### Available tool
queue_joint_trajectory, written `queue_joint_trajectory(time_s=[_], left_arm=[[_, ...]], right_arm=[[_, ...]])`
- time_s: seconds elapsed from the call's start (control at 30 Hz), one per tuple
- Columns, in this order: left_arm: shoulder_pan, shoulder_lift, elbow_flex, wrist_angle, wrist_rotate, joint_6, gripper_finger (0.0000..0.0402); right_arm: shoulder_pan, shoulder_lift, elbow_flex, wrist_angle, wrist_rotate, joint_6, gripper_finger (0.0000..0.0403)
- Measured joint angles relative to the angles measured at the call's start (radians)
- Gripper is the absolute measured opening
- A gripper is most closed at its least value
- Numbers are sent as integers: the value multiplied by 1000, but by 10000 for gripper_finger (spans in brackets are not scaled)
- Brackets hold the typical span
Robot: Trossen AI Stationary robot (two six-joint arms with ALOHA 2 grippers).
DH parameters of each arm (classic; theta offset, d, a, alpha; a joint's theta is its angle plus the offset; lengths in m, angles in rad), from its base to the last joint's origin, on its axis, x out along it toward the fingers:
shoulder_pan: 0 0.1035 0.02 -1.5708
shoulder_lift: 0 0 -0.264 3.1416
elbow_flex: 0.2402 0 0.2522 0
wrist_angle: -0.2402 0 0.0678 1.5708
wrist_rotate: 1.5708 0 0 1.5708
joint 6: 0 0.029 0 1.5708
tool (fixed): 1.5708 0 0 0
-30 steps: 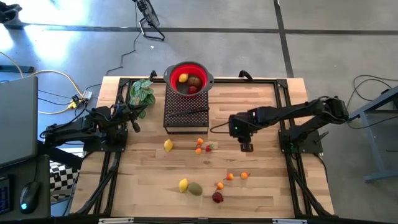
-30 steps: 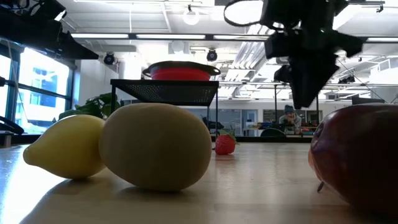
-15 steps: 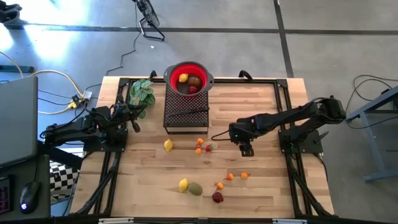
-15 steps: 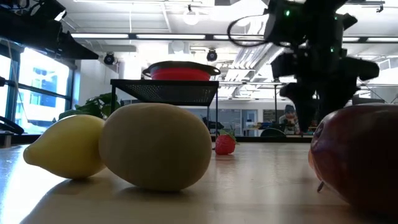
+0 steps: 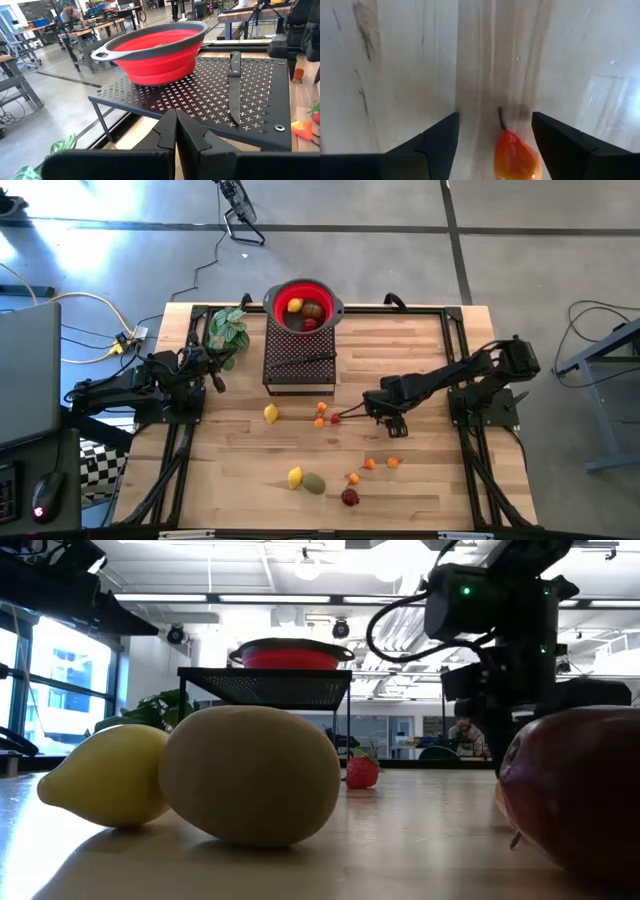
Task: Pick & Place Fruit
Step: Put the pear into the red strainer bowl
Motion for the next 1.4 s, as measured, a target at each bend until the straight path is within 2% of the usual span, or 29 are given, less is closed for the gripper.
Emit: queue_joint_trajectory(time_s=[0.2,0.37,0.7,1.1,1.4], left_arm=[[0,0,0,0,0,0,0],[0,0,0,0,0,0,0],[0,0,0,0,-1,0,0],[0,0,0,0,-2,0,0],[0,0,0,0,-2,0,0]], right_arm=[[8,3,1,-8,36,23,242],[7,4,1,-13,-4,19,236],[-41,4,0,-18,-87,-15,168],[-53,5,0,-21,-64,-3,89],[-53,5,-1,-21,-63,-3,52]])
